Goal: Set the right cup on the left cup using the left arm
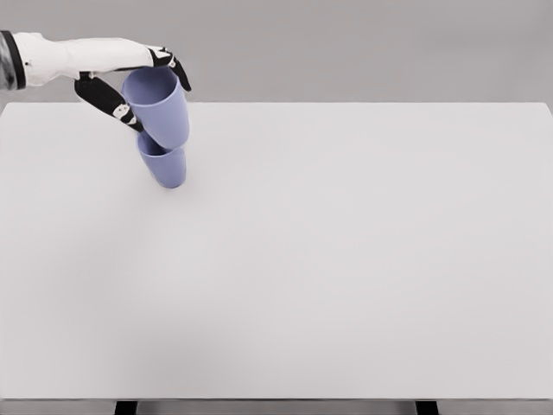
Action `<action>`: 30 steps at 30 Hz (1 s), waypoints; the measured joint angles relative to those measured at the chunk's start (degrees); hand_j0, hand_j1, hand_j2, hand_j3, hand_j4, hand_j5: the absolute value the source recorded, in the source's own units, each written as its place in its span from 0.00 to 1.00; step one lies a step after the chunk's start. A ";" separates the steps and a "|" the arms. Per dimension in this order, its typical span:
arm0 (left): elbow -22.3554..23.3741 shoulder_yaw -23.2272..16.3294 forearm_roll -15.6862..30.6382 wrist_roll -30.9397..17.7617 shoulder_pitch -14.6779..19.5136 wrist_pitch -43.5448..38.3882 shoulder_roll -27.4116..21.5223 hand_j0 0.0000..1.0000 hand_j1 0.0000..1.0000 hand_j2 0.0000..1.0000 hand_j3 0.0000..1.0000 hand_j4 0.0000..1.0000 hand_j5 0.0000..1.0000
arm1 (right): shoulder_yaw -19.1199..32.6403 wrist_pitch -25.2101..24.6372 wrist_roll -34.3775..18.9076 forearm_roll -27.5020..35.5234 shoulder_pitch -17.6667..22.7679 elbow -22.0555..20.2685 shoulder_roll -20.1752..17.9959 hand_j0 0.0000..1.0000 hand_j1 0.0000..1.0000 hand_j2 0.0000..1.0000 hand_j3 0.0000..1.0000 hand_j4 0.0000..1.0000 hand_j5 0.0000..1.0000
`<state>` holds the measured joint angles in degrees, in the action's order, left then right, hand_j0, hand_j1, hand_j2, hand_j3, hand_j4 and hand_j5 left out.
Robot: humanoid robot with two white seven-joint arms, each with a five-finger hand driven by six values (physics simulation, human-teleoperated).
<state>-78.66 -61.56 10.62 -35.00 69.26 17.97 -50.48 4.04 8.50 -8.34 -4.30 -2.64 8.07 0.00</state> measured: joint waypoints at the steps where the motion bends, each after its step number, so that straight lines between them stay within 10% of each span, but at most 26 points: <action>1: 0.99 -0.02 -0.04 -0.02 0.09 0.01 0.10 0.51 0.51 0.51 0.51 0.51 0.51 | 0.00 0.00 0.00 0.00 0.00 0.00 0.00 1.00 1.00 1.00 1.00 1.00 1.00; 12: 11.44 -0.15 -2.17 -0.06 -0.18 0.06 3.27 0.52 0.52 0.52 0.52 0.52 0.52 | 0.00 -0.01 0.00 0.00 0.00 -0.01 0.00 1.00 1.00 1.00 1.00 1.00 1.00; 30: 15.26 -0.14 -2.73 -0.03 -0.70 0.09 5.79 0.52 0.52 0.52 0.52 0.52 0.52 | 0.00 -0.01 0.00 0.00 0.00 -0.01 0.00 1.00 1.00 1.00 1.00 1.00 1.00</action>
<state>-63.40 -61.71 7.89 -35.04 68.55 18.06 -44.68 4.04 8.48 -8.34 -4.30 -2.64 8.06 0.00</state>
